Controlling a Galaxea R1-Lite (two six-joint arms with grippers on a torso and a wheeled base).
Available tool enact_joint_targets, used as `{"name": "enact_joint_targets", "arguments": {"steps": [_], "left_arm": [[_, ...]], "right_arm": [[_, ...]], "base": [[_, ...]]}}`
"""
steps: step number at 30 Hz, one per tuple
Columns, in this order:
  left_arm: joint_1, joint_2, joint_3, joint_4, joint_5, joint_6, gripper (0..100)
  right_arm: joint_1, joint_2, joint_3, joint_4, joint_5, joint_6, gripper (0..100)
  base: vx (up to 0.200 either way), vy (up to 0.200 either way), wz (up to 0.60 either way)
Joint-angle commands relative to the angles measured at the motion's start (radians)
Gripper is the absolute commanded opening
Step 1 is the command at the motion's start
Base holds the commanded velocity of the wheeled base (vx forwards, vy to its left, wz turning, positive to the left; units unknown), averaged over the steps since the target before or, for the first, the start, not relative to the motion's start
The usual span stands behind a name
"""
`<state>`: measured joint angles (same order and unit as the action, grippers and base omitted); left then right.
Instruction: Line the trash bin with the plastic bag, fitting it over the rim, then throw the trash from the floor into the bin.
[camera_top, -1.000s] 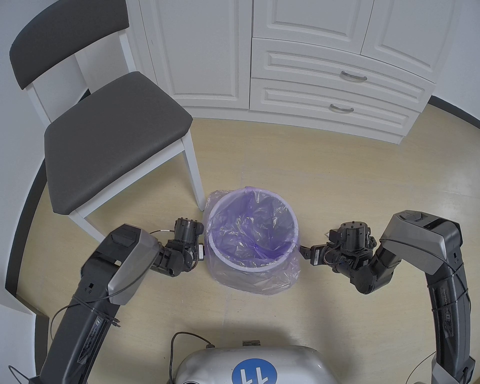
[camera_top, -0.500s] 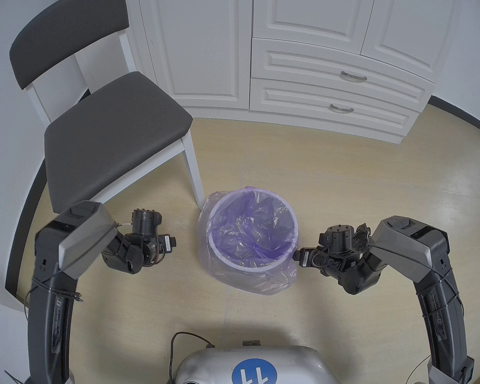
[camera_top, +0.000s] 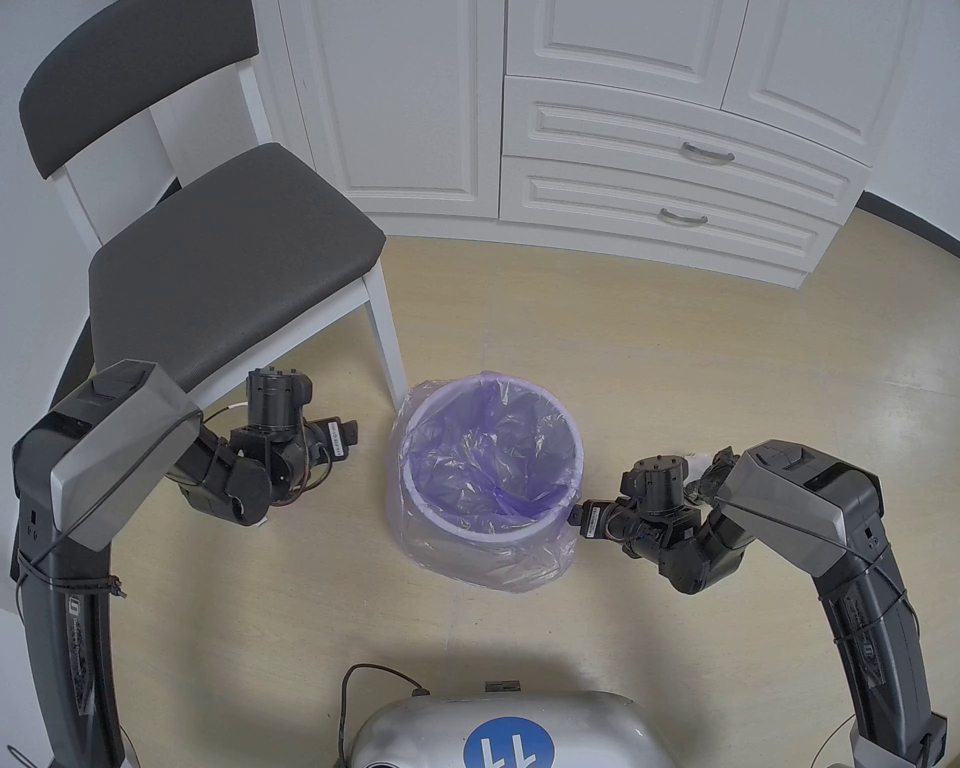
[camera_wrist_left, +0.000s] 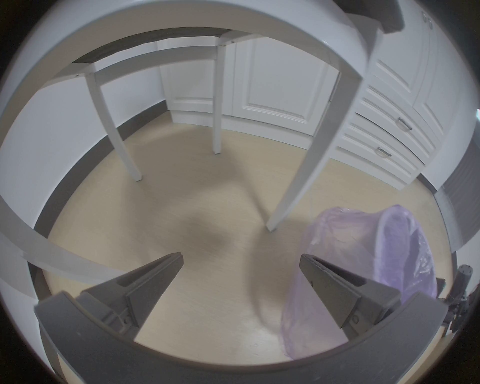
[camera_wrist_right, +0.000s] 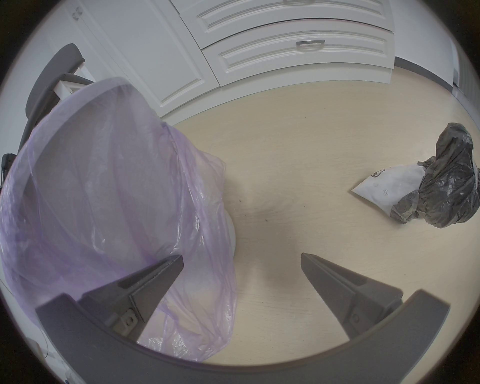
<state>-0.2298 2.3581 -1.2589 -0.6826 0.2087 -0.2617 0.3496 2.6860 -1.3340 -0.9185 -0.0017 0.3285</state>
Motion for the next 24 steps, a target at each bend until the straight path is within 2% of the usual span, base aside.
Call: {"name": "enact_joint_targets", "arguments": {"steps": [1,6,12,18,24], "left_arm": [[-0.033,0.038,-0.019,-0.002,-0.003,-0.001,100],[-0.036,0.124,-0.085,-0.002,-0.003,-0.004,100],[-0.037,0.288,-0.247,0.001,-0.014,-0.007,100],[-0.071,0.326,-0.277,0.000,-0.095,-0.044,100],[-0.095,0.357,-0.323,0.015,-0.100,-0.042,100]], "right_arm": [[0.000,0.003,0.001,0.000,0.000,0.000,100],[-0.001,0.003,-0.001,0.000,0.000,0.000,100],[-0.001,0.003,0.009,-0.010,0.000,-0.002,100],[0.005,0.002,0.012,-0.011,-0.001,-0.002,100],[0.011,-0.006,0.018,-0.011,-0.001,-0.003,100]], "base": [[0.000,0.000,0.00],[0.000,0.000,0.00],[0.000,0.000,0.00],[0.000,0.000,0.00],[0.000,0.000,0.00]]}}
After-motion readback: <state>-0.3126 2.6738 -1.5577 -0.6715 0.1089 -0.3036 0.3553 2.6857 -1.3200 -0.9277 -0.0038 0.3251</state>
